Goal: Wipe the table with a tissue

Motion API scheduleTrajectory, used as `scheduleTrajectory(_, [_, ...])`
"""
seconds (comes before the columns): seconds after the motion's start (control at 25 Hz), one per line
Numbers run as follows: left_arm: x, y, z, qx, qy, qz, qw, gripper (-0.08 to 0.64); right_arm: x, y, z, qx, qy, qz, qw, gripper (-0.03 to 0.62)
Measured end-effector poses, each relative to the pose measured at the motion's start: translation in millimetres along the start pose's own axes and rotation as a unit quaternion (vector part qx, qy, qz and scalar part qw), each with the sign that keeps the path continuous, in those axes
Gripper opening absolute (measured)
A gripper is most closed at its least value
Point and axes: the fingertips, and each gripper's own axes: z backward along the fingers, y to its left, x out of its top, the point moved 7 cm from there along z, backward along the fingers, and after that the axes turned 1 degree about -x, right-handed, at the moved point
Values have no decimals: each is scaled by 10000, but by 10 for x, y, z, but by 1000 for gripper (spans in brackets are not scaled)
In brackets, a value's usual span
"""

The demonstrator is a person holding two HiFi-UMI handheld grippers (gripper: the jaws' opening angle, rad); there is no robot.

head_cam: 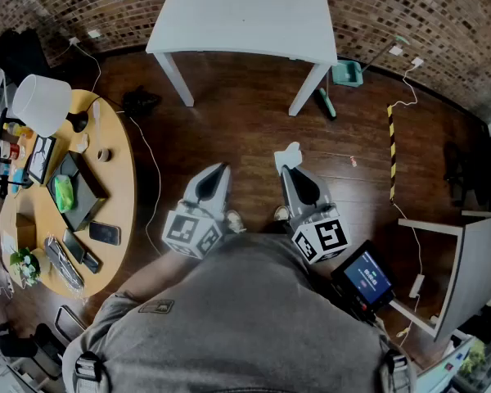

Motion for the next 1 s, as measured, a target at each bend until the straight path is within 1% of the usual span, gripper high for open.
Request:
scheduleTrajectory(0.24, [13, 111, 87, -48, -22, 97, 9999, 2, -42, 137, -40, -63, -60, -18, 10000, 28])
scheduleTrajectory(0.4, [28, 162, 4, -61, -39, 163, 9998, 2, -24, 93, -128, -98, -24, -39, 9999, 28])
scheduleTrajectory(0.52, [53, 217, -84, 12, -52, 177, 9998, 2, 21, 27, -246, -40, 3, 18, 10000, 28])
scheduleTrajectory(0.76, [142, 385, -428, 234, -93, 93, 9996, 2, 117, -281, -609, 128, -63, 61, 9999, 28])
scheduleTrajectory(1.0, [292, 480, -1065, 390, -84, -71, 9992, 2, 291, -805, -1008, 306, -75, 20, 9995, 28])
